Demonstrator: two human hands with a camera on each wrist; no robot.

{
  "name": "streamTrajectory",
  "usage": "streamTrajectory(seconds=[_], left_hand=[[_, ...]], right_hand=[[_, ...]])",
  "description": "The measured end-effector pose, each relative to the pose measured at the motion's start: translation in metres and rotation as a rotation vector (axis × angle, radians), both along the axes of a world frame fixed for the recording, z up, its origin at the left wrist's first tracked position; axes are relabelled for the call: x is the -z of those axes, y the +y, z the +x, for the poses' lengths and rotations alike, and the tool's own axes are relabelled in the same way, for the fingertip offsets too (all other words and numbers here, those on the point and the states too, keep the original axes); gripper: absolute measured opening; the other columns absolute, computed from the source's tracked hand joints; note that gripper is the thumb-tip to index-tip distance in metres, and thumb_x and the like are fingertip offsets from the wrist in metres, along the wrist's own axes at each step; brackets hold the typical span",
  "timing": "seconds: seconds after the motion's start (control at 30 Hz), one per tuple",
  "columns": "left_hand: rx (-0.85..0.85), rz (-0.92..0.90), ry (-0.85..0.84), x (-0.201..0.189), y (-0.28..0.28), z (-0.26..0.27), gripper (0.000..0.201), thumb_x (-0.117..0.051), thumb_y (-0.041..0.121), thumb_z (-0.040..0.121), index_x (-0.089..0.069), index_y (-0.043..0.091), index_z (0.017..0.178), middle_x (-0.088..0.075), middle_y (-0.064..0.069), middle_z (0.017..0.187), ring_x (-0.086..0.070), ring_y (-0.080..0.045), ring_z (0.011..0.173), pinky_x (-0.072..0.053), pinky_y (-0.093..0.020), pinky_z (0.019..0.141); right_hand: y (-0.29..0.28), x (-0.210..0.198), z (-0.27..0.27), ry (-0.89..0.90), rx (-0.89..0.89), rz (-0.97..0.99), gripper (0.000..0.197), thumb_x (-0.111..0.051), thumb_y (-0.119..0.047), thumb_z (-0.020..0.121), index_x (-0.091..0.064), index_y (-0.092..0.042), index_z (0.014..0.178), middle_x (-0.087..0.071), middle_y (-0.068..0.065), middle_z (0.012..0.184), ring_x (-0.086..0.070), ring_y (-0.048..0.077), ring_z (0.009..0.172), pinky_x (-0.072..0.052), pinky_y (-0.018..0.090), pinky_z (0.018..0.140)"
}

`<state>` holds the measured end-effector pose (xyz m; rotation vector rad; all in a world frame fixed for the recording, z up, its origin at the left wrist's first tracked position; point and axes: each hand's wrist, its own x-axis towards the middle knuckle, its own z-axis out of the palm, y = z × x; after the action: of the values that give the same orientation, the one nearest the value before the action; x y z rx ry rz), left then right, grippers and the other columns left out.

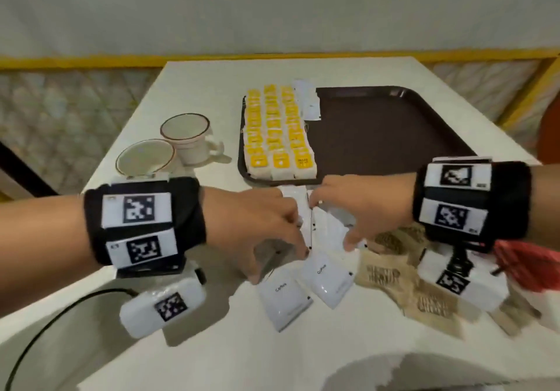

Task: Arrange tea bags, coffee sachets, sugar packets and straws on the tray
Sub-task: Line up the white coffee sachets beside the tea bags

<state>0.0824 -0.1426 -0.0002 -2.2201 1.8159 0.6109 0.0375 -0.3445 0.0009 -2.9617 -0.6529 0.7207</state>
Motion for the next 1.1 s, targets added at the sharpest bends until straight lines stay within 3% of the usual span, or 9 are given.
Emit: streamTrajectory(seconds=[0.1, 0.2, 0.4, 0.5, 0.67, 0.73, 0.83, 1.0, 1.1], left_hand=[[-0.101, -0.051, 0.101, 0.009, 0.001, 0.002, 0.06, -0.077, 0.027, 0.075, -0.052, 0.034, 0.128, -0.039, 0.005, 0.114, -0.031, -0.005, 0.098, -0.032, -0.02, 0.091], [-0.203, -0.119, 0.179, 0.011, 0.003, 0.009, 0.041, -0.078, 0.018, 0.074, -0.061, 0.024, 0.111, -0.048, 0.006, 0.105, -0.041, -0.003, 0.092, -0.041, -0.02, 0.086], [-0.377, -0.216, 0.259, 0.006, 0.014, 0.009, 0.031, -0.066, 0.012, 0.086, -0.053, 0.037, 0.1, -0.057, 0.026, 0.097, -0.056, 0.003, 0.09, -0.044, -0.011, 0.082], [-0.425, -0.299, 0.288, -0.009, 0.022, -0.003, 0.025, -0.052, 0.011, 0.092, -0.053, 0.034, 0.102, -0.061, 0.017, 0.093, -0.061, -0.002, 0.084, -0.051, -0.024, 0.078], [-0.423, -0.195, 0.229, -0.012, 0.028, -0.044, 0.016, -0.049, 0.026, 0.09, -0.056, 0.029, 0.104, -0.053, 0.023, 0.07, -0.051, 0.005, 0.066, -0.036, -0.01, 0.06], [-0.413, -0.14, 0.135, 0.0, 0.023, -0.054, 0.017, -0.053, 0.036, 0.089, -0.053, 0.029, 0.105, -0.052, 0.016, 0.073, -0.049, -0.002, 0.067, -0.034, -0.015, 0.06], [-0.437, -0.075, 0.093, 0.018, 0.017, -0.057, 0.045, -0.066, 0.056, 0.078, -0.044, 0.03, 0.107, -0.058, 0.01, 0.087, -0.053, -0.011, 0.076, -0.041, -0.025, 0.066], [-0.421, -0.092, 0.104, 0.024, 0.012, -0.05, 0.042, -0.072, 0.046, 0.076, -0.051, 0.017, 0.098, -0.049, 0.003, 0.099, -0.053, -0.018, 0.087, -0.047, -0.032, 0.079], [-0.449, -0.162, 0.082, 0.021, 0.009, -0.048, 0.024, -0.069, 0.034, 0.08, -0.052, 0.019, 0.086, -0.05, 0.008, 0.083, -0.05, -0.014, 0.076, -0.041, -0.021, 0.065]], right_hand=[[0.006, 0.003, 0.007, 0.046, 0.072, 0.091, 0.073, -0.081, -0.022, 0.073, -0.042, -0.024, 0.134, -0.045, -0.011, 0.113, -0.046, 0.008, 0.106, -0.032, 0.018, 0.079], [0.009, 0.005, 0.011, 0.049, 0.06, 0.105, 0.067, -0.079, -0.023, 0.076, -0.046, -0.022, 0.134, -0.051, -0.011, 0.113, -0.049, 0.007, 0.103, -0.032, 0.015, 0.079], [0.005, -0.02, 0.011, -0.128, 0.137, 0.181, 0.028, -0.072, -0.031, 0.083, -0.057, -0.019, 0.103, -0.06, -0.006, 0.094, -0.057, 0.015, 0.087, -0.044, 0.023, 0.069], [0.002, -0.045, -0.003, -0.014, 0.177, 0.301, 0.031, -0.075, -0.036, 0.079, -0.06, -0.024, 0.103, -0.066, -0.011, 0.091, -0.062, 0.009, 0.083, -0.047, 0.019, 0.068], [0.018, -0.024, -0.049, 0.29, 0.081, 0.159, 0.056, -0.074, -0.028, 0.082, -0.043, -0.036, 0.128, -0.051, -0.02, 0.088, -0.05, -0.011, 0.074, -0.04, 0.008, 0.061], [0.025, -0.007, -0.054, 0.21, 0.052, 0.101, 0.056, -0.072, -0.025, 0.083, -0.04, -0.028, 0.13, -0.051, -0.014, 0.087, -0.05, -0.004, 0.071, -0.04, 0.011, 0.058], [0.032, 0.003, -0.051, 0.105, 0.056, 0.042, 0.056, -0.072, -0.029, 0.082, -0.041, -0.022, 0.128, -0.054, -0.003, 0.108, -0.054, 0.013, 0.089, -0.047, 0.027, 0.074], [0.041, 0.005, -0.046, -0.053, 0.021, 0.005, 0.041, -0.072, -0.031, 0.082, -0.046, -0.014, 0.109, -0.037, -0.004, 0.1, -0.045, 0.016, 0.085, -0.039, 0.027, 0.068], [0.039, 0.004, -0.044, -0.044, 0.065, 0.067, 0.039, -0.073, -0.028, 0.079, -0.046, -0.016, 0.104, -0.049, -0.005, 0.091, -0.051, 0.017, 0.086, -0.046, 0.031, 0.073]])
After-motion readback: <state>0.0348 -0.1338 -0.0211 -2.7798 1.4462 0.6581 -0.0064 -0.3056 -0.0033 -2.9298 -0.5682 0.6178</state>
